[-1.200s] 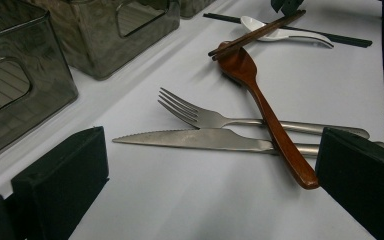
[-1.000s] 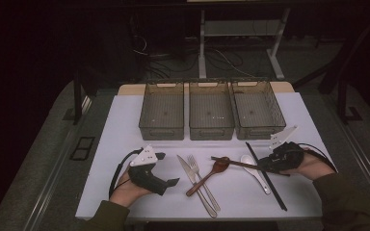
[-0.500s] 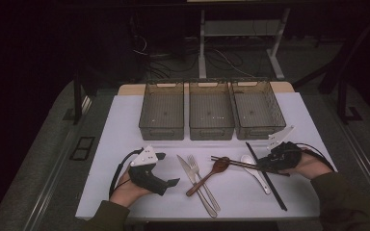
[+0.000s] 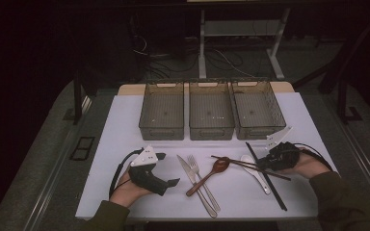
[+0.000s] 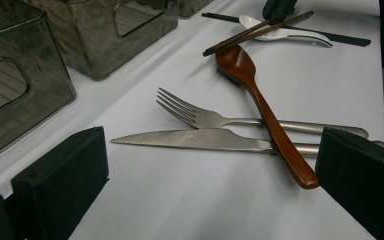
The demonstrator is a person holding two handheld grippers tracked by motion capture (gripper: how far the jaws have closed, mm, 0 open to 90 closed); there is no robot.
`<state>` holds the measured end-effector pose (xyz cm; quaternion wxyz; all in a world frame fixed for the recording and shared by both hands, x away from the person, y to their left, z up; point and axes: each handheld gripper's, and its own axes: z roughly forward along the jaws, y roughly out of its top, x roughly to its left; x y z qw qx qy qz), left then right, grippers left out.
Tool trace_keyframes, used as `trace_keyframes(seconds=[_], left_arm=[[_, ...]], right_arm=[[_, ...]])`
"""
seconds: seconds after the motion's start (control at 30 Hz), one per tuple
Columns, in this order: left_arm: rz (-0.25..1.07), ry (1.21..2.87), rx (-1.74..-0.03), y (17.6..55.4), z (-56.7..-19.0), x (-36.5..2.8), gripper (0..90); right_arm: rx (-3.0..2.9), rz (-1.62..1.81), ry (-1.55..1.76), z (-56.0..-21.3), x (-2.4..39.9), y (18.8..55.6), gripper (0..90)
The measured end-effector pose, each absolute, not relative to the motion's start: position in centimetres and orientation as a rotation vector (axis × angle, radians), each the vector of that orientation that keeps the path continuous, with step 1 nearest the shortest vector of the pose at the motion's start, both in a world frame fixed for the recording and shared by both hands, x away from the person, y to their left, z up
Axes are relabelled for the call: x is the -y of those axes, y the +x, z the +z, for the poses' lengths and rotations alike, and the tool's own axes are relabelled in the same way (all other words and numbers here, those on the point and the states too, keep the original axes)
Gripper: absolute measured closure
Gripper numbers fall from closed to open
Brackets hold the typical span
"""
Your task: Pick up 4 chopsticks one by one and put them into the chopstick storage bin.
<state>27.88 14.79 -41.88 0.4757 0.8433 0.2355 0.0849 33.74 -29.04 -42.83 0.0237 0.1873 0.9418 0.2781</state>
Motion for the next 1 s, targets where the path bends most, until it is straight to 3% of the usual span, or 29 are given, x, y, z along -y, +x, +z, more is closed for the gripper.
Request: trace_keyframes(seconds=[1.0], left_arm=[[0.204, 2.066, -0.571, 27.89, -41.94, -14.68, 0.0]], right_arm=[[-2.940, 0.856, 0.510, -43.00, 28.89, 33.84, 82.1]])
